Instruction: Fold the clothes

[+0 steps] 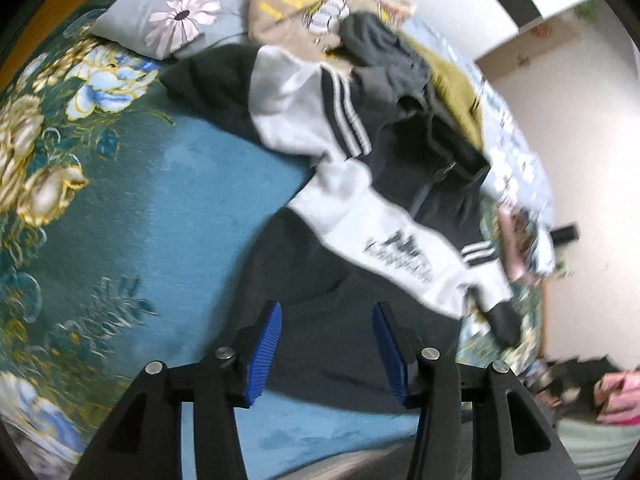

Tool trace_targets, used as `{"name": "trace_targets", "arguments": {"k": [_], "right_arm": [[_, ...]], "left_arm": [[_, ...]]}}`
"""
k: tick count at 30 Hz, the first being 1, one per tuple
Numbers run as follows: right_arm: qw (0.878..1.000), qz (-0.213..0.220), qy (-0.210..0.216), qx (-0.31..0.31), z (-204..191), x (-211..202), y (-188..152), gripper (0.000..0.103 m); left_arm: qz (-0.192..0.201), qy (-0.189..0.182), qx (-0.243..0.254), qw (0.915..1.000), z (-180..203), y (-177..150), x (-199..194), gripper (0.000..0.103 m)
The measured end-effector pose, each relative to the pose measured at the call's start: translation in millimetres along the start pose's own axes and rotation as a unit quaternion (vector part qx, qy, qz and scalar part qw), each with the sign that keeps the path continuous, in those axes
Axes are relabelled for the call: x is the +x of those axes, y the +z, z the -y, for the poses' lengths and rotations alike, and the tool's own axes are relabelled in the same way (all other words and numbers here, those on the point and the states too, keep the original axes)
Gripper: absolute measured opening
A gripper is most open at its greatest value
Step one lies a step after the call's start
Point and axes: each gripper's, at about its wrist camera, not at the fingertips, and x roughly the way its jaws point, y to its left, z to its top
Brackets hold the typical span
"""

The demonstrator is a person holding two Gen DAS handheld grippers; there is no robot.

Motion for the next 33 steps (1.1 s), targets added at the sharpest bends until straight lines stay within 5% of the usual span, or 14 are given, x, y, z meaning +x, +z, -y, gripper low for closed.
{"name": "trace_targets", "arguments": {"k": [8,14,15,16,18,25,28,33], "right_arm": [[0.997,0.002,-0.068,0.030,33,51,38,0.062],[0.997,0.027,-0.053,0.046,33,72,38,0.061],[0.997,0.031,-0.057,0.041,31,73,38,0.052],[0.997,0.034,-0.054,0.035,27,73,39,0.026],[0.997,0.042,-0.057,0.012,15,70,38,0.020],[0.986,0.085,-0.038,-0.138,-96,39,23,0.016],[0.968,0.092,-0.017,-0.231,-167,32,-10,0.016],[0.922,0.075,0.042,-0.378,-275,39,-96,0.016]], "left_arm": [[0.001,-0.037,-0.059,0.9976,19,2,25,0.059],[-0.005,-0.040,-0.070,0.9967,21,19,42,0.059],[-0.004,-0.043,-0.071,0.9966,21,22,44,0.060],[-0.003,-0.043,-0.070,0.9966,21,24,47,0.060],[-0.003,-0.041,-0.069,0.9968,17,29,53,0.060],[-0.007,-0.051,-0.112,0.9924,-12,36,80,0.060],[0.003,-0.059,-0.125,0.9904,-21,44,86,0.060],[0.025,-0.071,-0.151,0.9857,-40,64,91,0.060]]}}
